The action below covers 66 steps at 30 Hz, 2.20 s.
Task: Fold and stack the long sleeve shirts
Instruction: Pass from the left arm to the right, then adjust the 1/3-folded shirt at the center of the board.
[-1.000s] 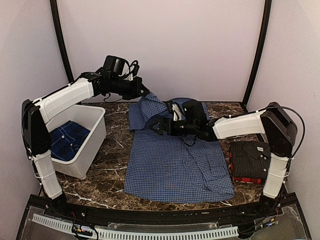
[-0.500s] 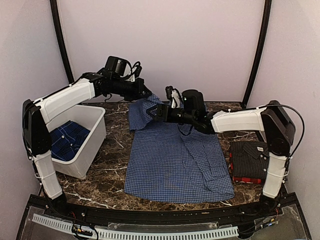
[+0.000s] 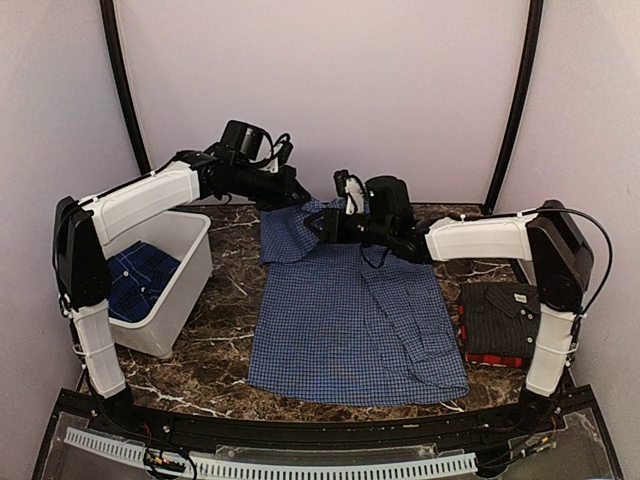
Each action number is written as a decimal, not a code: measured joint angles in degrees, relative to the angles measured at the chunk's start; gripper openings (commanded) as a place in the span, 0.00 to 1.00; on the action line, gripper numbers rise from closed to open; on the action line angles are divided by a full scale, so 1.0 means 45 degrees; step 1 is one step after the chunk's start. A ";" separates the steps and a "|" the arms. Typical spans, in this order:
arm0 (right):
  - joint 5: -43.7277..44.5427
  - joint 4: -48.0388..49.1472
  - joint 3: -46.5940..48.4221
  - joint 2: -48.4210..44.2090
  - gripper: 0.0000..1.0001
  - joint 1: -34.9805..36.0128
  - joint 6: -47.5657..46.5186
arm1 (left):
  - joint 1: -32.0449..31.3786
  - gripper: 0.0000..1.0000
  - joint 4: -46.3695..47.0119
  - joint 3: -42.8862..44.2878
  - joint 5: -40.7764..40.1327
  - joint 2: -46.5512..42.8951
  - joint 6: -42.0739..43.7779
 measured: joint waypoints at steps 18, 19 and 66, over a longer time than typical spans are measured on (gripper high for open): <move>0.0729 -0.1846 0.0952 -0.0024 0.00 -0.0141 -0.0874 | -0.0092 0.49 -0.0282 -0.0267 -0.0656 0.0073 -0.0015; 0.0738 -0.1943 0.0962 -0.0049 0.00 -0.0170 -0.0928 | -0.0083 0.50 -0.0277 -0.0500 -0.0811 -0.0131 -0.0039; -0.0015 -0.3716 0.5741 -0.0126 0.00 -0.0641 -0.2283 | -0.4444 0.23 0.0767 -1.5212 -0.1229 -0.6824 -0.6033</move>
